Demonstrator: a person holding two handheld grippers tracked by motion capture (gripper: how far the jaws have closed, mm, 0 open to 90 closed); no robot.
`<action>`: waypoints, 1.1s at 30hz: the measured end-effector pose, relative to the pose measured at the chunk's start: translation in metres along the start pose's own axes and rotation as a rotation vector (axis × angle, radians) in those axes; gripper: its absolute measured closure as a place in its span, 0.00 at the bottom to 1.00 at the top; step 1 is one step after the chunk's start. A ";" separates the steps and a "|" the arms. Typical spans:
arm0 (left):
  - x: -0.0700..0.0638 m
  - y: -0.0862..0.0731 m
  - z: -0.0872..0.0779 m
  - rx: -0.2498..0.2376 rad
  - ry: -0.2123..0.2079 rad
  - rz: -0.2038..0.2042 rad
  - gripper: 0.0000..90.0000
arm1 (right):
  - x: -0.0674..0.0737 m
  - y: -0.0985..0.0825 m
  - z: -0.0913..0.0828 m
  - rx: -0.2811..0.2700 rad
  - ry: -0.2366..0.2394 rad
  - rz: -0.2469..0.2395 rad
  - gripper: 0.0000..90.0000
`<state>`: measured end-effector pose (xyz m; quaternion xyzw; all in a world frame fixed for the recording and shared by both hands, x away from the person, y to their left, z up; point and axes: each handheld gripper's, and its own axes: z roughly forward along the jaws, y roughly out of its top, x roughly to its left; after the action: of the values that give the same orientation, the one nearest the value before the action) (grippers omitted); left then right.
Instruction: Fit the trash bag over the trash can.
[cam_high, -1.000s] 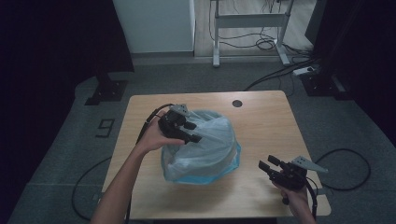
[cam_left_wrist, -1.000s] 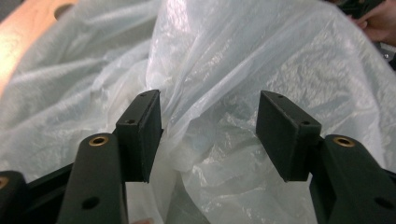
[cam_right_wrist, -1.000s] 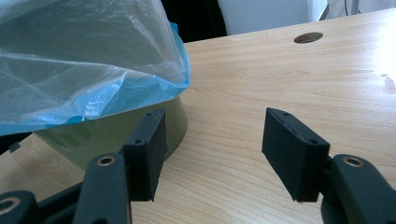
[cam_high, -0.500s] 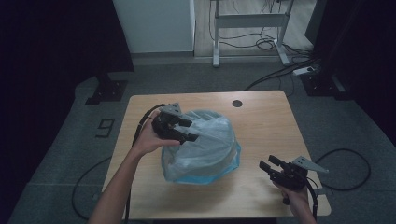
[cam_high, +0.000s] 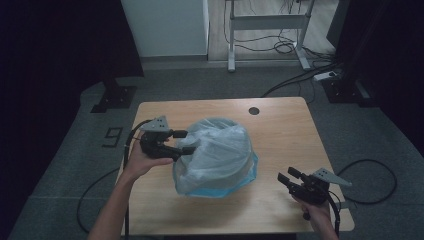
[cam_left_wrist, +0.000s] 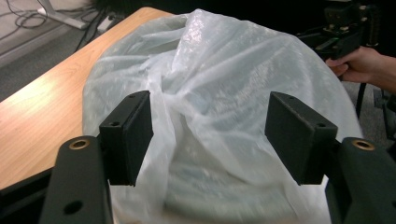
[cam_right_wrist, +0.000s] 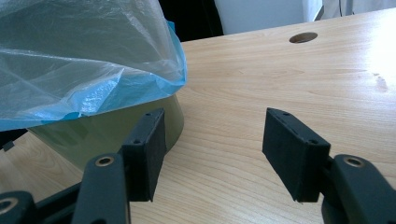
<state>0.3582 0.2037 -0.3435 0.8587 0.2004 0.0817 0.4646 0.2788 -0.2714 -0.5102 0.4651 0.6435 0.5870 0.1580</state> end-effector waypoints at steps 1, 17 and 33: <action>0.000 0.000 0.000 0.000 0.000 0.000 0.36 | 0.000 0.000 0.000 0.000 0.000 0.000 0.43; -0.025 -0.076 -0.045 -0.117 0.058 -0.071 0.36 | -0.005 -0.002 -0.005 0.007 -0.027 -0.005 0.43; -0.019 -0.119 -0.038 -0.072 0.095 -0.152 0.35 | -0.007 -0.004 -0.003 0.023 -0.047 -0.022 0.41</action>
<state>0.2966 0.2830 -0.4205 0.8190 0.2838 0.0940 0.4898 0.2783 -0.2784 -0.5158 0.4737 0.6513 0.5667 0.1741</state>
